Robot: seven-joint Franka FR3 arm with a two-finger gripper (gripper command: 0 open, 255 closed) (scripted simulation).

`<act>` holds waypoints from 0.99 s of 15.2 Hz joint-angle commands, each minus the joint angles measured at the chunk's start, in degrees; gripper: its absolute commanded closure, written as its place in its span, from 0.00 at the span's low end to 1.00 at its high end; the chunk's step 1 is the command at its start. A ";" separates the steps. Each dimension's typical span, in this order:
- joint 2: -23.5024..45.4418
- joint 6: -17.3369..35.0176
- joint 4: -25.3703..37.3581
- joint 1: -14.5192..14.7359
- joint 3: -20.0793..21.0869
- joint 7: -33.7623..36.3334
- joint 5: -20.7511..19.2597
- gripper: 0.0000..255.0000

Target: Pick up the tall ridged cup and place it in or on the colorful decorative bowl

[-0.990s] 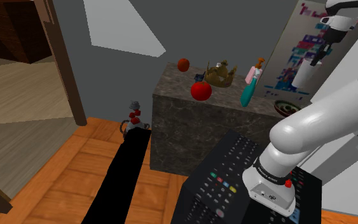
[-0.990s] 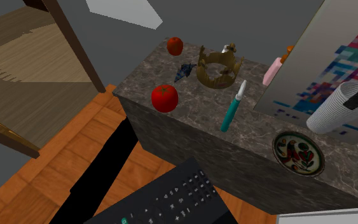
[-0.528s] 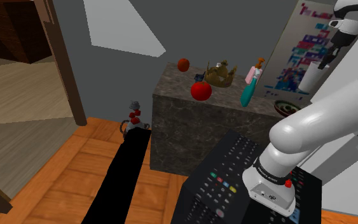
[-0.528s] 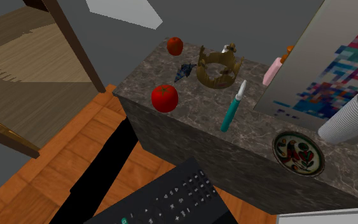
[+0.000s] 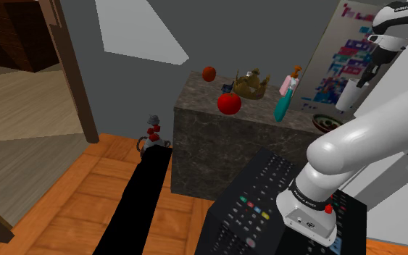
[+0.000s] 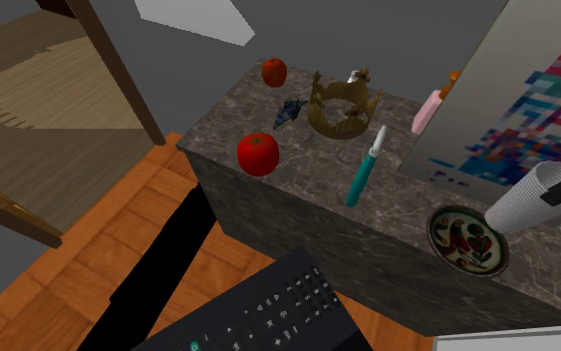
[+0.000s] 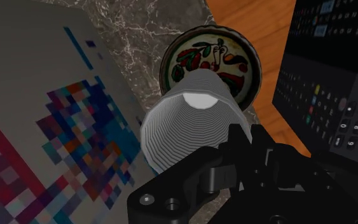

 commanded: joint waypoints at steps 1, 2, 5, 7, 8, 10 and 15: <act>-0.14 1.49 -1.60 -0.13 -0.12 0.29 -0.27 1.00; -0.10 2.26 -2.31 -0.15 -0.33 0.31 -0.34 1.00; 0.13 4.56 -4.38 -0.13 -1.04 0.33 -0.49 1.00; 0.37 6.12 -5.69 -0.06 -1.58 0.30 -0.54 1.00; 0.51 6.90 -6.34 0.00 -1.88 0.27 -0.55 1.00; 0.86 8.48 -7.59 0.14 -2.51 0.19 -0.53 1.00; 2.08 12.51 -10.53 0.73 -4.36 -0.22 -0.23 1.00</act>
